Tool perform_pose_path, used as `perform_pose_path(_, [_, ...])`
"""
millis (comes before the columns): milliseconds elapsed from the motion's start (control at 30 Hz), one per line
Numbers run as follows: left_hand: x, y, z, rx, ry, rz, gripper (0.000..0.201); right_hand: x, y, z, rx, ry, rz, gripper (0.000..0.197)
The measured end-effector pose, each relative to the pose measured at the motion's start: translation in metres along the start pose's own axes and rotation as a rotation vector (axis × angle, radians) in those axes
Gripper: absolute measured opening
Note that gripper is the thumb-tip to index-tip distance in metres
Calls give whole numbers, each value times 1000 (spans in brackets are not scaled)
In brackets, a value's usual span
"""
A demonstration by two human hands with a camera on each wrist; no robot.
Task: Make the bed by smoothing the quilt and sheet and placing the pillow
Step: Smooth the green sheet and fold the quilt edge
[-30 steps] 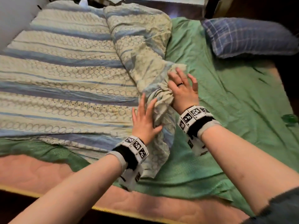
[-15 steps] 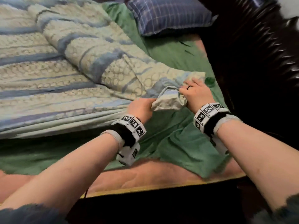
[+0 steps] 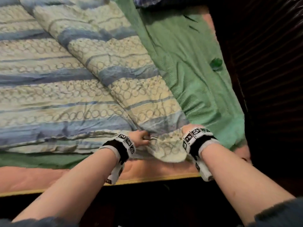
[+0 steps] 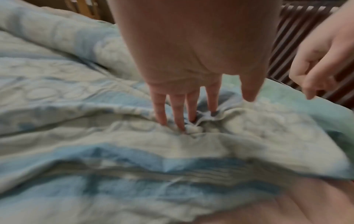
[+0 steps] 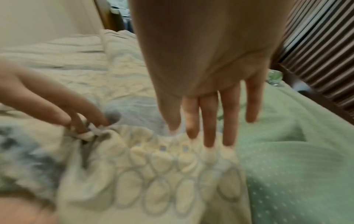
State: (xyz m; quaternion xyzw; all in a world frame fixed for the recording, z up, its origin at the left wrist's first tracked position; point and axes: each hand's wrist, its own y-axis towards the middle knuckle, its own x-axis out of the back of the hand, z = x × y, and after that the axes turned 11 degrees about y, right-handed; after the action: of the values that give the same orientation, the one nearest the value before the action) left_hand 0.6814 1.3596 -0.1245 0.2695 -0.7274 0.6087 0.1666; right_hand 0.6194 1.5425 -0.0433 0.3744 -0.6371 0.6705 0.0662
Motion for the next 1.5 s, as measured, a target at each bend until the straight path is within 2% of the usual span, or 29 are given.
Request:
perform_pose_path(100, [10,11,35,72,-73,-177,53,21,35,-5,-99,226,-82,29])
perform_pose_path(233, [27,21,75,109,-109,-260,60,45,69,26,-99,471,-224,28])
perform_pose_path(300, [44,26,92,102,-160,-367,59,53,88,45,-114,595,-284,29])
perform_pose_path(400, [67,22,106,-34,3,-664,46,53,108,63,-116,682,-323,36])
perform_pose_path(467, [77,19,106,-159,149,-726,46,49,114,71,-103,665,-337,39])
perform_pose_path(533, [88,21,102,-227,213,-674,43,47,119,74,-92,636,-344,41])
perform_pose_path(600, [101,28,95,-226,228,-658,45,52,127,73,-62,579,-345,47])
perform_pose_path(667, [115,37,82,-215,247,-707,49,59,137,65,8,480,-376,57])
perform_pose_path(733, [125,52,65,-168,196,-664,51,66,146,55,71,363,-414,64])
perform_pose_path(833, [148,70,46,-50,224,-513,62,73,159,40,91,326,-384,71])
perform_pose_path(900, [166,91,38,-30,359,-430,73,80,170,28,67,332,-317,73])
perform_pose_path(967, [187,111,32,-67,638,-304,83,85,184,14,56,320,-230,75])
perform_pose_path(1033, [206,129,22,-61,857,-212,78,87,197,4,73,318,-183,75])
perform_pose_path(1100, [226,150,12,-54,941,-194,67,90,208,-3,104,372,-191,75])
perform_pose_path(1200, [251,184,-2,-72,1058,-136,54,93,225,-9,115,574,-231,79])
perform_pose_path(1300, [257,208,-7,-118,1103,-14,54,92,233,-8,146,626,-208,82])
perform_pose_path(1400, [243,220,-5,-164,1128,8,54,84,236,-2,162,707,-103,83])
perform_pose_path(1433, [238,221,-5,-177,1127,2,52,82,237,-1,144,763,-73,80])
perform_pose_path(1500, [235,222,-7,-192,1116,-33,50,82,235,-2,110,828,-82,59])
